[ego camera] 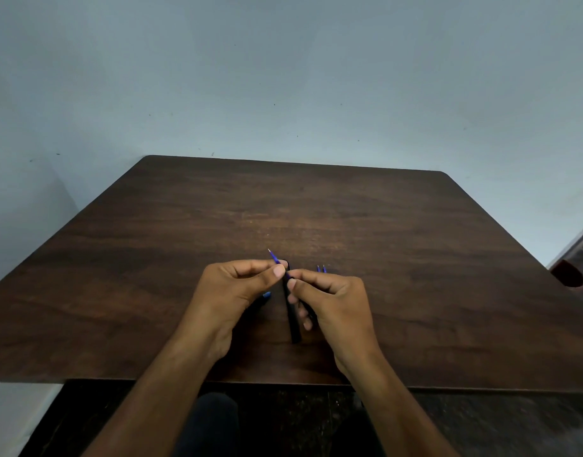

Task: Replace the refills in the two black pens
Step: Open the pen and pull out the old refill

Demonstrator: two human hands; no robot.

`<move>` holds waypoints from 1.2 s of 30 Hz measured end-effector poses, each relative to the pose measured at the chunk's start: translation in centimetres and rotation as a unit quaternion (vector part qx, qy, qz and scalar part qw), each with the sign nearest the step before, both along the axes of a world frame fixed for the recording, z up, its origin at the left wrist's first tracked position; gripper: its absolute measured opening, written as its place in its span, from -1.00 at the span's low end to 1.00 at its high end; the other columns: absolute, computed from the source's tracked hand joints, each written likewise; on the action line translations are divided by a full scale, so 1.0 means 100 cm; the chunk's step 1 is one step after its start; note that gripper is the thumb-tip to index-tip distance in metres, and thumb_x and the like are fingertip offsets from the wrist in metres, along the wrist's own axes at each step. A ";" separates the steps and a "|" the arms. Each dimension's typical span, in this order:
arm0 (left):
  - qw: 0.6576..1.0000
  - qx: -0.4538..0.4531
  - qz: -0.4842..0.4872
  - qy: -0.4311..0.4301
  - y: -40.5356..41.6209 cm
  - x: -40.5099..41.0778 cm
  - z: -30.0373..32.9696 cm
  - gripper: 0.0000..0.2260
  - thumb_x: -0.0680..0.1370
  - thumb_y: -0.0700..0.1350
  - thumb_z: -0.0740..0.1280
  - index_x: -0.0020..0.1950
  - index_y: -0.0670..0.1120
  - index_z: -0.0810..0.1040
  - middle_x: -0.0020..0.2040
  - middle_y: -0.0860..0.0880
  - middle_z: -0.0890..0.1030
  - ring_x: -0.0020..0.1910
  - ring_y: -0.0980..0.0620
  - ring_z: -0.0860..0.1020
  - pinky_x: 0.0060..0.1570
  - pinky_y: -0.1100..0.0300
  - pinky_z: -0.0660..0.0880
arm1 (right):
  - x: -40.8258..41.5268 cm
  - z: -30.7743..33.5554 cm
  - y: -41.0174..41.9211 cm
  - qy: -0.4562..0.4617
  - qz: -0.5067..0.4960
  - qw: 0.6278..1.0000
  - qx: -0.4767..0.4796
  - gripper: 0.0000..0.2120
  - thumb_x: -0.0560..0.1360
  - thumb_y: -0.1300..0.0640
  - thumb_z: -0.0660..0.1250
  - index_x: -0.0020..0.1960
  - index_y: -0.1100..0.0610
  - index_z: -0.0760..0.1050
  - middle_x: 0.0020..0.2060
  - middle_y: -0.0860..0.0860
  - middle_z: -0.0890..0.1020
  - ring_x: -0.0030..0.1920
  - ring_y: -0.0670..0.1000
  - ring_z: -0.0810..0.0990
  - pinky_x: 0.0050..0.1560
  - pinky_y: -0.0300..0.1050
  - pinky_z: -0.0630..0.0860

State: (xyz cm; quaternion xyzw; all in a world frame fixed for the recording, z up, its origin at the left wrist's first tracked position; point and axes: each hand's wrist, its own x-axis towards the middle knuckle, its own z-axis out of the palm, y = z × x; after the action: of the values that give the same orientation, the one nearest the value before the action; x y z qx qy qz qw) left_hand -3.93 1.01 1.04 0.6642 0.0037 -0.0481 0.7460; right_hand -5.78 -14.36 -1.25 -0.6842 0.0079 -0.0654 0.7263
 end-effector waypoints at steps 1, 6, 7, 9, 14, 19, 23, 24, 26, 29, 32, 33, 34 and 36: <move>1.000 -0.016 0.000 0.009 0.001 0.001 0.001 -0.76 0.33 -0.04 0.54 -0.05 -0.08 0.77 -0.18 -0.05 0.75 -0.35 0.25 0.60 -0.35 0.42 0.47 | 0.000 -0.001 0.000 -0.001 0.000 1.000 0.000 -0.89 0.49 0.17 0.47 -0.04 0.03 0.74 -0.36 0.09 0.69 -0.44 -0.03 0.51 -0.46 -0.16 0.43; 0.998 -0.002 0.052 0.017 0.007 0.010 0.003 -0.65 0.24 0.11 0.56 -0.07 -0.05 0.77 -0.33 0.02 0.62 -0.37 0.19 0.43 -0.36 0.30 0.39 | 0.001 -0.004 0.002 0.003 -0.001 1.000 -0.005 -0.90 0.49 0.18 0.47 -0.07 0.02 0.75 -0.37 0.07 0.70 -0.46 -0.06 0.51 -0.47 -0.17 0.43; 0.998 -0.003 0.062 0.014 0.009 0.012 0.004 -0.68 0.26 0.10 0.55 -0.08 -0.06 0.77 -0.25 0.00 0.68 -0.32 0.16 0.45 -0.31 0.25 0.38 | 0.001 -0.005 0.002 0.004 0.000 1.000 -0.009 -0.90 0.49 0.17 0.47 -0.06 0.02 0.75 -0.36 0.07 0.70 -0.46 -0.06 0.51 -0.46 -0.18 0.44; 0.997 -0.020 0.073 0.005 0.012 0.012 0.007 -0.70 0.29 0.06 0.52 -0.10 -0.10 0.76 -0.10 -0.04 0.75 -0.24 0.14 0.51 -0.24 0.22 0.38 | 0.000 -0.005 0.001 0.005 0.000 1.000 -0.016 -0.89 0.49 0.17 0.48 -0.06 0.00 0.74 -0.35 0.08 0.71 -0.45 -0.07 0.52 -0.46 -0.19 0.45; 0.986 -0.052 0.159 -0.005 0.016 0.014 0.009 -0.89 0.46 -0.07 0.50 -0.09 -0.09 0.74 -0.09 -0.04 0.76 -0.23 0.18 0.58 -0.20 0.20 0.47 | 0.000 -0.003 0.001 0.008 0.000 1.000 -0.022 -0.90 0.50 0.18 0.47 -0.08 0.02 0.75 -0.35 0.08 0.71 -0.46 -0.07 0.52 -0.46 -0.20 0.45; 0.970 -0.108 0.218 -0.009 0.026 0.018 0.016 -0.94 0.51 -0.15 0.47 -0.07 -0.12 0.70 -0.16 -0.04 0.72 -0.22 0.13 0.57 -0.19 0.24 0.51 | 0.000 0.002 0.001 0.011 -0.003 1.000 -0.014 -0.91 0.49 0.20 0.47 -0.10 0.08 0.75 -0.35 0.09 0.71 -0.48 -0.06 0.50 -0.46 -0.23 0.44; 0.981 -0.064 0.183 -0.017 0.042 0.019 0.023 -0.92 0.51 -0.16 0.48 -0.08 -0.16 0.72 -0.17 -0.08 0.71 -0.23 0.10 0.56 -0.15 0.20 0.52 | 0.001 0.005 0.003 0.007 -0.003 1.000 -0.027 -0.92 0.49 0.19 0.47 -0.10 0.06 0.75 -0.34 0.09 0.71 -0.47 -0.05 0.52 -0.46 -0.23 0.46; 0.984 -0.034 0.172 -0.017 0.048 0.019 0.023 -0.91 0.50 -0.15 0.49 -0.08 -0.17 0.72 -0.17 -0.09 0.73 -0.23 0.09 0.56 -0.14 0.18 0.52 | 0.001 0.005 0.004 0.006 -0.005 1.000 -0.027 -0.92 0.49 0.19 0.47 -0.10 0.07 0.75 -0.34 0.10 0.71 -0.47 -0.05 0.52 -0.46 -0.23 0.46; 0.986 0.044 0.161 -0.027 0.061 0.021 0.020 -0.89 0.49 -0.12 0.49 -0.10 -0.16 0.74 -0.19 -0.07 0.74 -0.24 0.12 0.55 -0.14 0.17 0.52 | 0.001 0.005 0.006 0.003 -0.002 1.000 -0.028 -0.92 0.50 0.20 0.47 -0.10 0.08 0.75 -0.35 0.10 0.71 -0.47 -0.04 0.52 -0.46 -0.21 0.47; 0.955 0.210 0.197 -0.068 0.078 0.025 0.011 -0.89 0.49 -0.06 0.50 -0.21 -0.06 0.75 -0.28 0.08 0.72 -0.32 0.29 0.59 -0.16 0.24 0.52 | 0.001 0.005 0.010 0.003 0.008 1.000 -0.023 -0.91 0.50 0.23 0.46 -0.11 0.11 0.74 -0.36 0.11 0.70 -0.47 -0.03 0.50 -0.46 -0.20 0.46; 0.907 0.335 0.244 -0.072 0.090 0.027 0.004 -0.90 0.46 0.00 0.52 -0.24 0.04 0.74 -0.31 0.17 0.70 -0.25 0.36 0.61 -0.17 0.31 0.55 | 0.001 0.006 0.014 0.012 0.015 1.000 -0.019 -0.90 0.51 0.25 0.45 -0.12 0.13 0.74 -0.37 0.12 0.69 -0.50 -0.04 0.47 -0.50 -0.23 0.44; 0.899 0.355 0.248 -0.065 0.093 0.028 0.001 -0.90 0.45 0.01 0.53 -0.25 0.04 0.74 -0.35 0.18 0.68 -0.29 0.36 0.60 -0.23 0.34 0.53 | 0.002 0.006 0.014 0.015 0.016 0.999 -0.024 -0.90 0.51 0.25 0.44 -0.12 0.13 0.74 -0.37 0.12 0.69 -0.49 -0.03 0.48 -0.50 -0.22 0.45; 0.893 0.372 0.249 -0.056 0.095 0.029 -0.001 -0.89 0.44 0.02 0.54 -0.26 0.04 0.74 -0.41 0.18 0.66 -0.35 0.34 0.60 -0.30 0.35 0.52 | 0.002 0.006 0.014 0.018 0.018 0.999 -0.029 -0.90 0.52 0.25 0.44 -0.11 0.14 0.73 -0.36 0.13 0.69 -0.48 -0.02 0.48 -0.49 -0.21 0.45; 0.884 0.397 0.245 -0.037 0.099 0.030 -0.006 -0.89 0.43 0.02 0.55 -0.27 0.03 0.75 -0.46 0.15 0.64 -0.44 0.27 0.58 -0.31 0.30 0.54 | 0.002 0.007 0.015 0.023 0.022 0.999 -0.036 -0.89 0.52 0.25 0.43 -0.10 0.14 0.73 -0.34 0.14 0.69 -0.45 0.01 0.49 -0.47 -0.18 0.47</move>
State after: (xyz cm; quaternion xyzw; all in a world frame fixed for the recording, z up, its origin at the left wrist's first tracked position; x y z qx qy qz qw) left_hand -0.95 10.95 0.40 0.8838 0.1575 0.1667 0.4077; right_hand -5.55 -12.82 -0.53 -0.7112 0.0071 -0.0337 0.7022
